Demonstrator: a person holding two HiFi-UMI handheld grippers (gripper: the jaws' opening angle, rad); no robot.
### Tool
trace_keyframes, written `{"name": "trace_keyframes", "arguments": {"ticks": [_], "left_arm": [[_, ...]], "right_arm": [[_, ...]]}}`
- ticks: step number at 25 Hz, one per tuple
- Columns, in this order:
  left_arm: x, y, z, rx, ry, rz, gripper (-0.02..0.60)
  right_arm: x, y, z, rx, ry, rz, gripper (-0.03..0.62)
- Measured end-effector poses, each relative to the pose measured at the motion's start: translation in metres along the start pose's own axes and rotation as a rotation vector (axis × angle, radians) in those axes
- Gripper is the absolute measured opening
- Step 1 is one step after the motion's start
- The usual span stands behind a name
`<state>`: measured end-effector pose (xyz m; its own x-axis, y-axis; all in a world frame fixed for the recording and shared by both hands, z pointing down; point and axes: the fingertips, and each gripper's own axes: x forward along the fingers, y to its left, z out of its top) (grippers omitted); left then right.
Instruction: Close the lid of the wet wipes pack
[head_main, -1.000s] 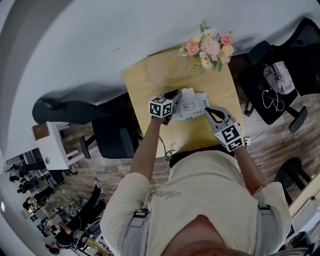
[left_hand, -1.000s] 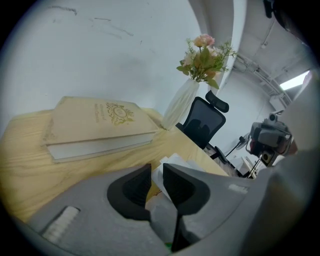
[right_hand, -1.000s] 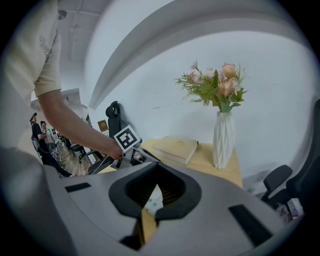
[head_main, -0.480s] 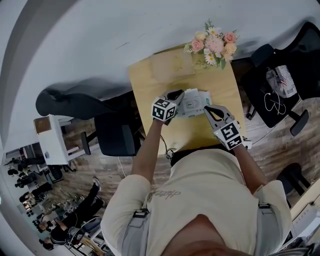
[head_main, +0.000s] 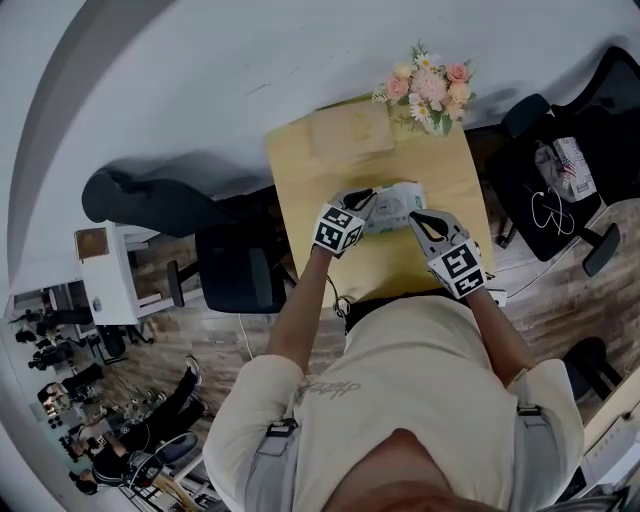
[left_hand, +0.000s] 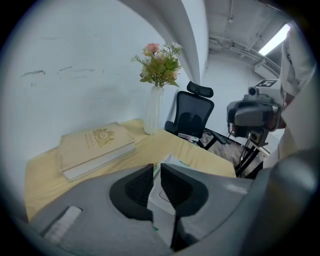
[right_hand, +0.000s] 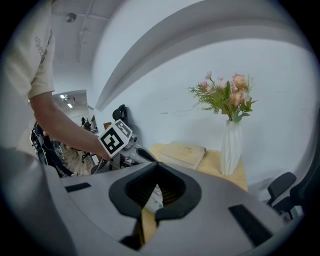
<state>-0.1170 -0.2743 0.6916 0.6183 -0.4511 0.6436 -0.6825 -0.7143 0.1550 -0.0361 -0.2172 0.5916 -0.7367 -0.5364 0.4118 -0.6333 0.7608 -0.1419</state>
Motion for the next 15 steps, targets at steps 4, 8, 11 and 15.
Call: {"name": "trace_keyframes", "arguments": {"ticks": [4,8,11,15], "left_arm": [[-0.003,-0.012,-0.010,0.045,0.048,-0.008,0.052],[-0.003,-0.019,-0.020,0.026,0.063,-0.014,0.060],[-0.003,-0.025,-0.028,0.023,0.093,-0.031,0.066],[0.001,-0.033,-0.046,0.023,0.170,-0.062,0.074]], "right_arm": [[-0.003,0.010,-0.007,-0.057,0.019,0.011,0.002],[-0.004,0.015,-0.011,-0.050,0.009,0.024,0.002],[-0.006,0.015,-0.008,-0.031,-0.003,0.029,0.002],[-0.004,0.017,-0.002,-0.031,-0.015,0.039,0.003]]}}
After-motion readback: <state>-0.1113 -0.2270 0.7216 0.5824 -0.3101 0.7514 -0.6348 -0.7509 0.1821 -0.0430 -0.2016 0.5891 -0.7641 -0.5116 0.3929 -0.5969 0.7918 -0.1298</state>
